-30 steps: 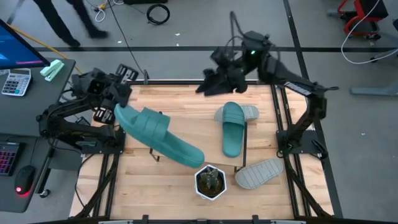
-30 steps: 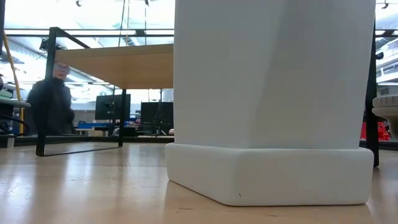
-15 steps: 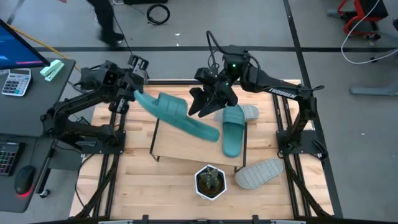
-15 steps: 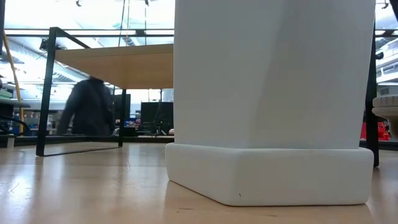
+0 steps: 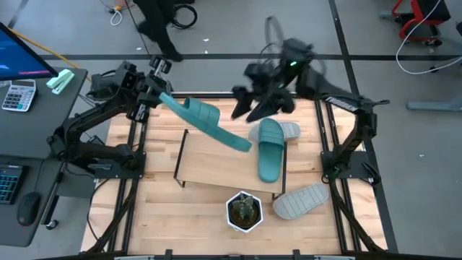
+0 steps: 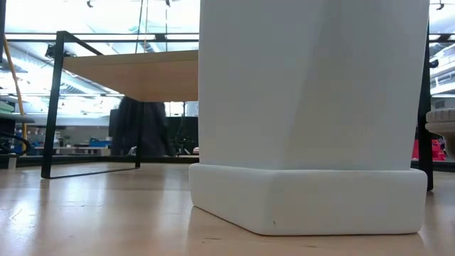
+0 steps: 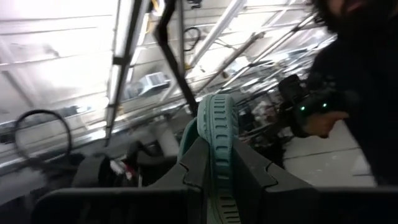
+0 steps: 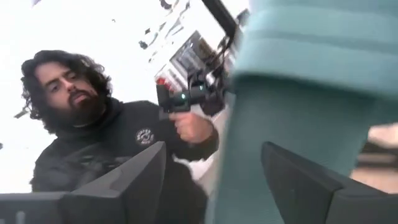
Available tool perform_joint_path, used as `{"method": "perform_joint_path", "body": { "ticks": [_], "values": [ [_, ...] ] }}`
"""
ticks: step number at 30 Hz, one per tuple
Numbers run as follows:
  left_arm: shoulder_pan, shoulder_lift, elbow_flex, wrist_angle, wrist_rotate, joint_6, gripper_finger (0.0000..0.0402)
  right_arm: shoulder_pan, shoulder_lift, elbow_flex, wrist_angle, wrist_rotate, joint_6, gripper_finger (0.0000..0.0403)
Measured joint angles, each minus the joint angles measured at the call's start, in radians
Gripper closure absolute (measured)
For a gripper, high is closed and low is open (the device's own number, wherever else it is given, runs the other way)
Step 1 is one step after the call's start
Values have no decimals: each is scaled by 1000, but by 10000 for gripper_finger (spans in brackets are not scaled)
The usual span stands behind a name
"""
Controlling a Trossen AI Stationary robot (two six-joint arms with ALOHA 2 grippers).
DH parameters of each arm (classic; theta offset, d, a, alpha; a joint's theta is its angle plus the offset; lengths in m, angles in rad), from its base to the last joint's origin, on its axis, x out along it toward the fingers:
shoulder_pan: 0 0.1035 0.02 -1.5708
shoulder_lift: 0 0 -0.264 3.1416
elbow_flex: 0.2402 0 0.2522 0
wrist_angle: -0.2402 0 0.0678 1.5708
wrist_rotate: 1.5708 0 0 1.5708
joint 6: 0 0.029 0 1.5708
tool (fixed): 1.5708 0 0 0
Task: Pick and place slides into the shelf
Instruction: Put the green slide on the shelf
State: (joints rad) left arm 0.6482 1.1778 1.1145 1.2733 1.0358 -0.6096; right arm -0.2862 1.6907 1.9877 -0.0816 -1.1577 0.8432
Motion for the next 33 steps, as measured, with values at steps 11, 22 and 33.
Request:
{"method": "perform_joint_path", "body": {
  "ticks": [11, 22, 33],
  "values": [
    [80, 0, 0, -1, -33, -8, 354, -7, -193, 0, -507, 506, -672, 156],
    [126, 0, 50, 10, -38, -7, 354, 137, -234, 0, -825, 923, -1063, 149],
    [180, 1, 87, -31, -18, -52, 354, 154, -280, 0, -688, 1022, -1088, 148]
  ]
}}
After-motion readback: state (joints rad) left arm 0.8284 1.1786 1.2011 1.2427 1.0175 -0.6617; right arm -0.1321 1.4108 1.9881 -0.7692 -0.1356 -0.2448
